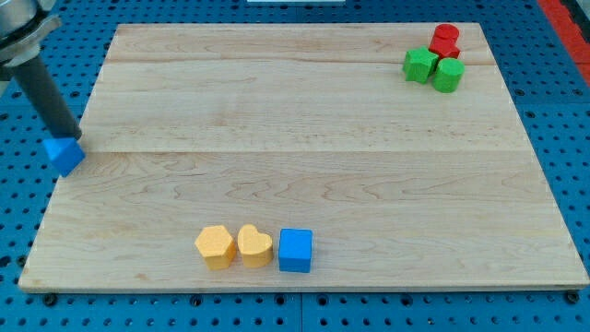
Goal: Move the blue triangle towards yellow hexagon
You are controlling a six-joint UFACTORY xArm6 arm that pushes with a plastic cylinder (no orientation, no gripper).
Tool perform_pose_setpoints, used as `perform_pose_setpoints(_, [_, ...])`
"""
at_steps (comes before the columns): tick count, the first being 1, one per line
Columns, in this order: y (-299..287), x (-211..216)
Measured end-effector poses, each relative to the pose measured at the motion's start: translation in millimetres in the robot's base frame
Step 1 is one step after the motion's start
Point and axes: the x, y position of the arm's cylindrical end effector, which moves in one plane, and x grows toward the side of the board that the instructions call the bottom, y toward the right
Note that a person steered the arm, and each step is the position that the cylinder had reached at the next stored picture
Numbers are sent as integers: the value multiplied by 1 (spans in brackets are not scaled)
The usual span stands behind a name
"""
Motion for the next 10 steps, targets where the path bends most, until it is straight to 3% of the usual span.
perform_pose_setpoints(1, [10,39])
perform_pose_setpoints(3, [61,74])
perform_pose_setpoints(4, [46,13])
perform_pose_setpoints(5, [-11,4])
perform_pose_setpoints(6, [-12,10])
perform_pose_setpoints(7, [-10,74])
perform_pose_setpoints(8, [0,100])
perform_pose_setpoints(10, [73,77])
